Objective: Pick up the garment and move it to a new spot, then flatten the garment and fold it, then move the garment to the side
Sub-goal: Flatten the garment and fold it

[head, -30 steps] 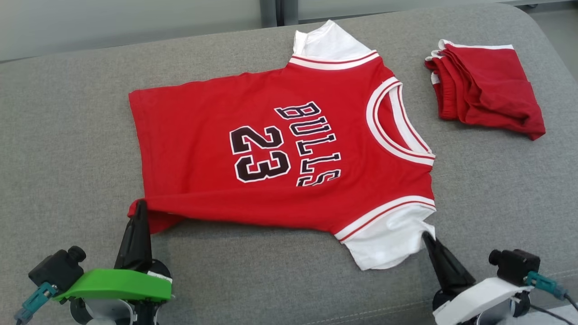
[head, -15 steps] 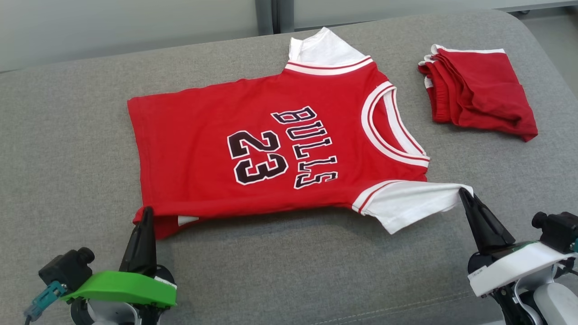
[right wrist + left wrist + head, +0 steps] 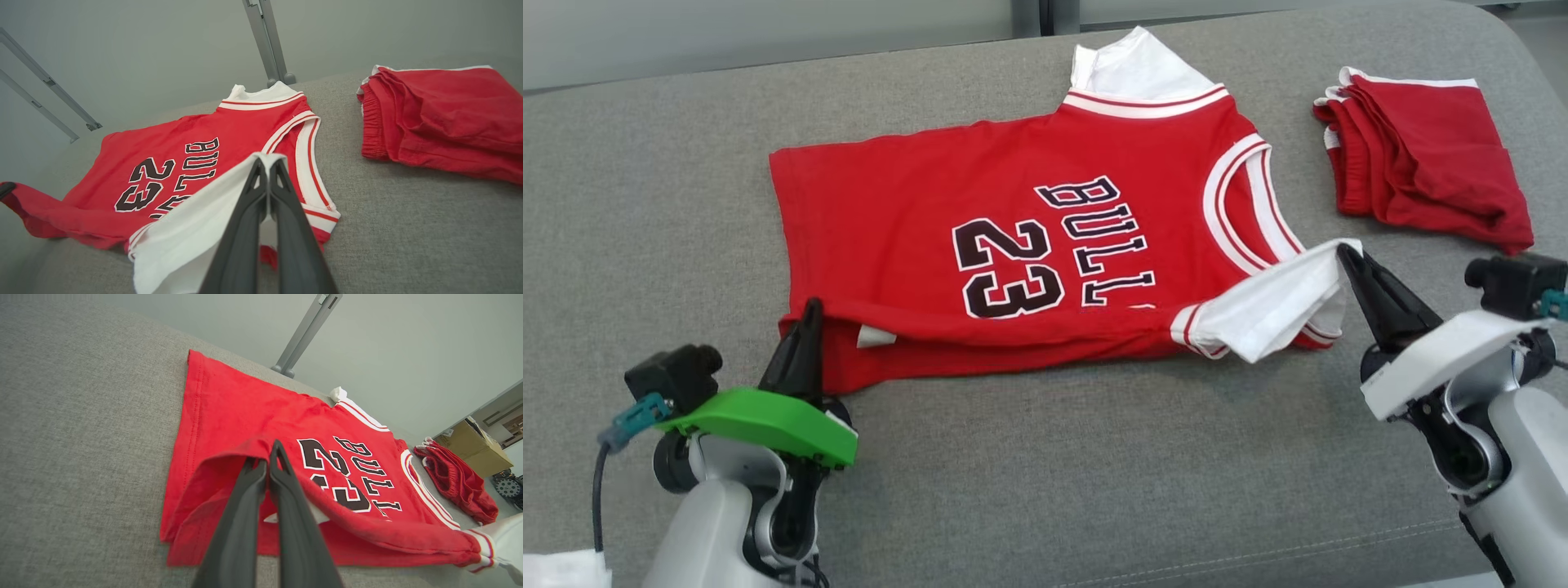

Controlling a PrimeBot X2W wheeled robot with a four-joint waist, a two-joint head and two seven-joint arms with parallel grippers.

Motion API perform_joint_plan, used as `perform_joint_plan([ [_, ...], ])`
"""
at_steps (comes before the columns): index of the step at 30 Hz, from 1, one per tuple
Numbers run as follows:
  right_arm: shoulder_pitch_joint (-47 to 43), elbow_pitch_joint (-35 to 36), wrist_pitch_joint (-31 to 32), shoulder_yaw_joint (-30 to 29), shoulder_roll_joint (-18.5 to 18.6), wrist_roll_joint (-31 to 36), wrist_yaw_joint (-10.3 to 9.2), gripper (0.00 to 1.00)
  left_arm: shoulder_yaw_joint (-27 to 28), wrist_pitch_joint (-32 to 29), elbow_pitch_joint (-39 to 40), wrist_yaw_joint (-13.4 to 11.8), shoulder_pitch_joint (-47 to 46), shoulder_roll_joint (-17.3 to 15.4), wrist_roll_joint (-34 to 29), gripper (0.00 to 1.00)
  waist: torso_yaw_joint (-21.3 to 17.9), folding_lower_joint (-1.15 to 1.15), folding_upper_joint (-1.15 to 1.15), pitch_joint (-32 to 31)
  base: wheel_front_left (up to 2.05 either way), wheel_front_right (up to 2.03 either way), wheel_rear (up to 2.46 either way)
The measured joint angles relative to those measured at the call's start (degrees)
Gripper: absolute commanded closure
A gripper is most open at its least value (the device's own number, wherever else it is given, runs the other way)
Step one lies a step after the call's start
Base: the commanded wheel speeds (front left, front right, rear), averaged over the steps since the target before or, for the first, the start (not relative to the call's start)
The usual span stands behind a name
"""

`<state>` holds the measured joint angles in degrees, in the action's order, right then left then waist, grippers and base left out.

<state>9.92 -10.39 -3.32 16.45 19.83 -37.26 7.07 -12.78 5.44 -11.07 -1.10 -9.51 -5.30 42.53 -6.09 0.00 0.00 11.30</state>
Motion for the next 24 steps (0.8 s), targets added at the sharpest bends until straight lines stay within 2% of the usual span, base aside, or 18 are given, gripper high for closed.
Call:
perform_joint_plan([
  [10, 15.0, -7.4, 7.2, 4.0, -0.2, 2.3, 0.0, 1.0, -0.2, -1.2, -7.9, -1.0, -11.2, 0.5, -1.3, 1.0, 0.6, 0.0, 0.0, 4.9, 0.0, 0.0, 0.0],
  [19, 22.7, -15.0, 9.0, 4.8, -0.5, 3.9, 0.0, 1.0, -0.4, -0.3, -12.9, -0.9, -16.7, 0.9, -2.0, 1.0, 1.2, 0.0, 0.0, 8.8, 0.0, 0.0, 0.0],
  [24, 24.8, -19.1, 9.2, 5.2, -2.1, 4.1, 0.0, 0.99, -1.1, 0.6, -15.0, -0.3, -18.2, 1.3, -2.2, 1.0, 1.8, 0.0, 0.0, 9.7, 0.0, 0.0, 0.0],
])
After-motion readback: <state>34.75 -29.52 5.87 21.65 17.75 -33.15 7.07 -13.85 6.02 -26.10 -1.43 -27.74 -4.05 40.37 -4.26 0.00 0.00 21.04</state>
